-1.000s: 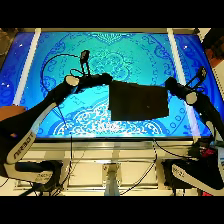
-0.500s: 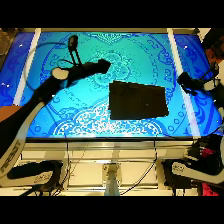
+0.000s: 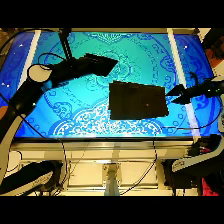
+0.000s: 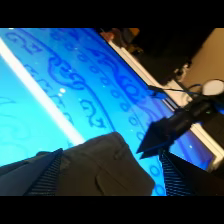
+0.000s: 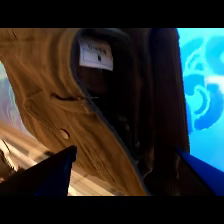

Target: Fold the clothes and pants, and hang the long-sleeved shirts on hangers.

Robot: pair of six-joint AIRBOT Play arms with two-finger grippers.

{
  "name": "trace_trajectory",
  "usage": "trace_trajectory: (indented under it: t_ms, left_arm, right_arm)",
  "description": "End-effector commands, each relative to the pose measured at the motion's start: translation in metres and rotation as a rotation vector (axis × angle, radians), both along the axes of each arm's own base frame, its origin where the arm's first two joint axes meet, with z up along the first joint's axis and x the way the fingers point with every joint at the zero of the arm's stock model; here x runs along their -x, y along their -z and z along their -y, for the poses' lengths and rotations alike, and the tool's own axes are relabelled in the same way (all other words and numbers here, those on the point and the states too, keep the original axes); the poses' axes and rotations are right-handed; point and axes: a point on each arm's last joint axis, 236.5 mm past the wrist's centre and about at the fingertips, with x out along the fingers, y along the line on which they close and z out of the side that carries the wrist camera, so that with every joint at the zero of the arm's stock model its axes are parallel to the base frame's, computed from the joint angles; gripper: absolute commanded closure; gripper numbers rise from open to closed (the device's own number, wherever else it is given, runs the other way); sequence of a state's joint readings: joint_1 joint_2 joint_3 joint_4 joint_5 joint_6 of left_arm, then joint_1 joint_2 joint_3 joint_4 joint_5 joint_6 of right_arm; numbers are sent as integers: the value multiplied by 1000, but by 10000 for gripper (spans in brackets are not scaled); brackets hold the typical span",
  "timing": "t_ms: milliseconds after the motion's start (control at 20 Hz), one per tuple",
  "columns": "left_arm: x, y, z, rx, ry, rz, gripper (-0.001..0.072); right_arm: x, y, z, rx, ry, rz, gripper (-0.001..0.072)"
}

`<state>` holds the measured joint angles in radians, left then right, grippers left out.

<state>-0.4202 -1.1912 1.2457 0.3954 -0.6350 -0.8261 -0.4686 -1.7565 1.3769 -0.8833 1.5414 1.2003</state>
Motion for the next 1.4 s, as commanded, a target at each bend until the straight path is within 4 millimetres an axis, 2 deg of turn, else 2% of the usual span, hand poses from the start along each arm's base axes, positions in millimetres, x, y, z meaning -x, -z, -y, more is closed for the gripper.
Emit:
trace_trajectory:
  t_ms: [0, 150, 300, 350, 400, 450, 650, 700, 800, 900, 1000, 1100, 1200, 1300, 1350]
  left_arm:
    - [14, -3, 10, -3, 46, 5, 17]
    - [14, -3, 10, -3, 45, 5, 17]
    - [14, -3, 10, -3, 45, 5, 17]
    - [14, -3, 10, -3, 45, 5, 17]
    - [14, -3, 10, -3, 45, 5, 17]
    - [14, -3, 10, -3, 45, 4, 17]
    - [14, -2, 10, -3, 45, 3, 17]
    - [14, -2, 10, -3, 45, 3, 18]
    - [14, -2, 10, -3, 45, 4, 17]
    - [14, -2, 10, -3, 45, 4, 18]
    - [13, -2, 9, -3, 44, 4, 18]
    - [12, -3, 9, -3, 40, 5, 18]
    - [11, -3, 8, -1, 33, 7, 18]
    - [10, -3, 8, 0, 30, 8, 18]
    - [10, -3, 8, -1, 30, 8, 17]
  right_arm:
    - [16, 22, -22, -51, -126, -83, 27]
    - [24, 46, -40, -28, -201, -140, 27]
    - [22, 55, -57, -4, -251, -136, 41]
    - [23, 55, -61, -6, -264, -132, 129]
    - [23, 54, -63, -9, -279, -125, 388]
    - [24, 53, -63, -13, -279, -126, 677]
    - [13, 43, -47, -35, -206, -96, 696]
    - [4, 40, -34, -26, -152, -84, 697]
    - [-21, 30, 13, 17, 35, -62, 697]
    - [-34, 13, 74, 25, 233, -30, 697]
    - [-26, -5, 143, 32, 429, -6, 698]
    - [2, -19, 206, 58, 599, 9, 698]
    - [46, -30, 265, 100, 776, -4, 698]
    - [102, -39, 312, 165, 946, -62, 698]
    - [128, -42, 327, 201, 1012, -102, 698]
